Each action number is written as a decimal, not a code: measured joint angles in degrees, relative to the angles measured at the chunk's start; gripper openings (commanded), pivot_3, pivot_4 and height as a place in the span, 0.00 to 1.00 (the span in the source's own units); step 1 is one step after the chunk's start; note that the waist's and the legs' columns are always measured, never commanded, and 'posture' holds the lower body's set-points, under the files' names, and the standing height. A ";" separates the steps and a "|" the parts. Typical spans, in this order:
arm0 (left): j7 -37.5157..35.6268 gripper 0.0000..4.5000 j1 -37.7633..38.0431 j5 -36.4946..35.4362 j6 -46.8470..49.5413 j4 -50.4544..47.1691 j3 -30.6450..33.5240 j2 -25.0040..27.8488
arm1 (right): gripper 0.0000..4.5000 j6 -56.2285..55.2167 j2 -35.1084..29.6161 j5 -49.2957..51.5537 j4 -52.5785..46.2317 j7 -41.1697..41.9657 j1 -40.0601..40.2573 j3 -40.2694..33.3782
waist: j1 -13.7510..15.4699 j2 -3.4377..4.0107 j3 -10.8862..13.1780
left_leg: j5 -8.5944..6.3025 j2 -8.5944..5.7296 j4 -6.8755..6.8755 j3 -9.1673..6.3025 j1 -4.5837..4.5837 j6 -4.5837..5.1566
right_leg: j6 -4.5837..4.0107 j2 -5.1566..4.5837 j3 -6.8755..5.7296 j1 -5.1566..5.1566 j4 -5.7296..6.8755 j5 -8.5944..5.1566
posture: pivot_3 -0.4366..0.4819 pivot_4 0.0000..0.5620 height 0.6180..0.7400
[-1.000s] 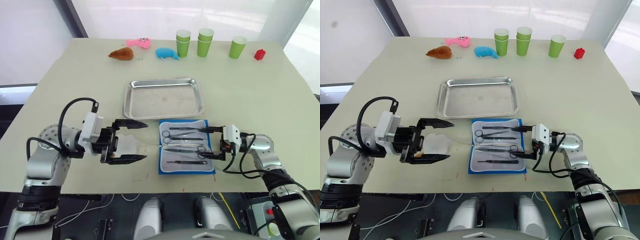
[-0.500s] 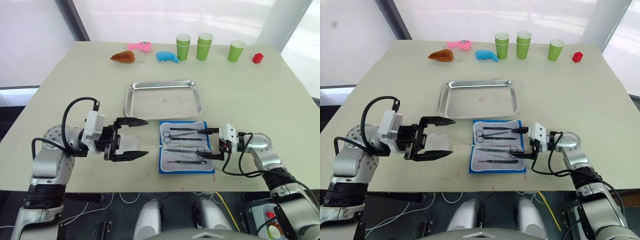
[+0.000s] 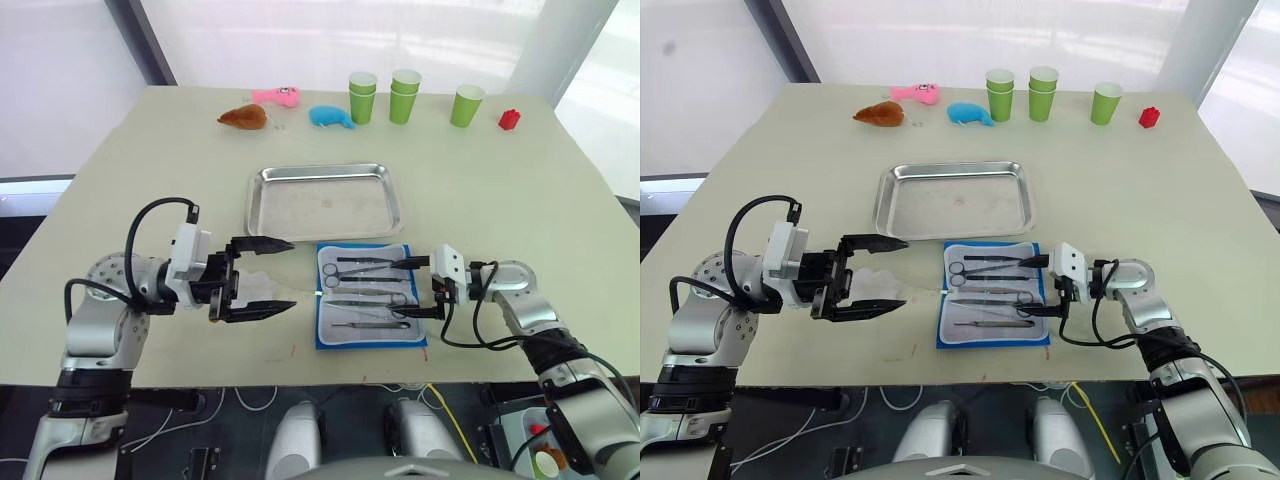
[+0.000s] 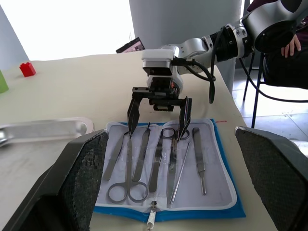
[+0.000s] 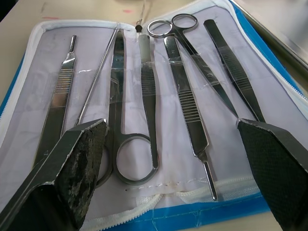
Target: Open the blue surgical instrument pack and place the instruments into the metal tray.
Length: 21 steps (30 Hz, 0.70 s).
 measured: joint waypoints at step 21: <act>1.80 0.99 -4.40 4.37 -2.47 7.16 -2.33 -1.93 | 1.00 5.23 -0.17 -0.58 -0.10 -0.88 -0.12 1.05 | 0.14 -0.01 -1.12 | 0.00 0.07 -0.16 -0.03 0.21 0.00 | -0.08 0.01 -0.07 0.27 -0.43 -0.05 | 0.48 0.27 1.00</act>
